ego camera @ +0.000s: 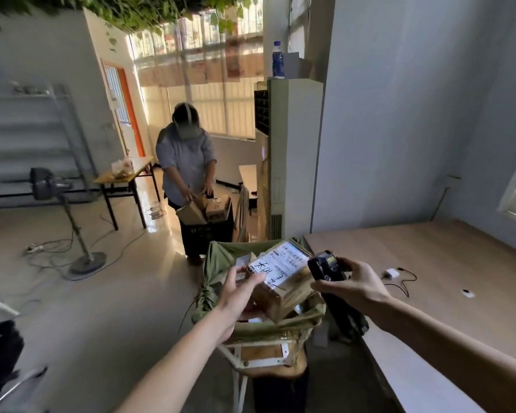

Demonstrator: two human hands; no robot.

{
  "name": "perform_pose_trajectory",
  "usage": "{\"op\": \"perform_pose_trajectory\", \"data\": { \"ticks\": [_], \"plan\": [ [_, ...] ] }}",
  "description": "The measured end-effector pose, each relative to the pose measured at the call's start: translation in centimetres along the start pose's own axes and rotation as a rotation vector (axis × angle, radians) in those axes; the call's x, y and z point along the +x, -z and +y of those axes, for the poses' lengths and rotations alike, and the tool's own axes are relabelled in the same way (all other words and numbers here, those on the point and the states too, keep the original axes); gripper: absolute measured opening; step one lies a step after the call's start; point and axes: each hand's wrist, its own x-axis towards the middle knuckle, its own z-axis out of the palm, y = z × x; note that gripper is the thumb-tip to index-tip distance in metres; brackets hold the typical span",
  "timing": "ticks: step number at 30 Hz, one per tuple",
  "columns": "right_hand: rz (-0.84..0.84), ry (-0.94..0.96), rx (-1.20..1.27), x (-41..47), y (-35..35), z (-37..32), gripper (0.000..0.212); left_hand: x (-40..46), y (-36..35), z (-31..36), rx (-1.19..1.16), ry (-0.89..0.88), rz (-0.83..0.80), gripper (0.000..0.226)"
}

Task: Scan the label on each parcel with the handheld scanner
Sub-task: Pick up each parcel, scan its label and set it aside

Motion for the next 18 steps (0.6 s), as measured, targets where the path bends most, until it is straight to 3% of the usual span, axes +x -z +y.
{"op": "perform_pose_trajectory", "data": {
  "ticks": [4,9,18],
  "plan": [
    [-0.140,-0.036,0.011,6.9,-5.9,0.7,0.068,5.4,2.9,-1.3,-0.035,0.102,0.054,0.049],
    [-0.263,-0.030,0.031,15.0,-12.8,2.4,0.049,12.5,6.4,-3.7,0.092,0.173,0.101,0.070],
    [-0.484,-0.086,-0.069,27.0,-23.6,9.6,0.058,23.8,11.0,-14.6,0.129,0.331,0.237,0.042]
  ]
}}
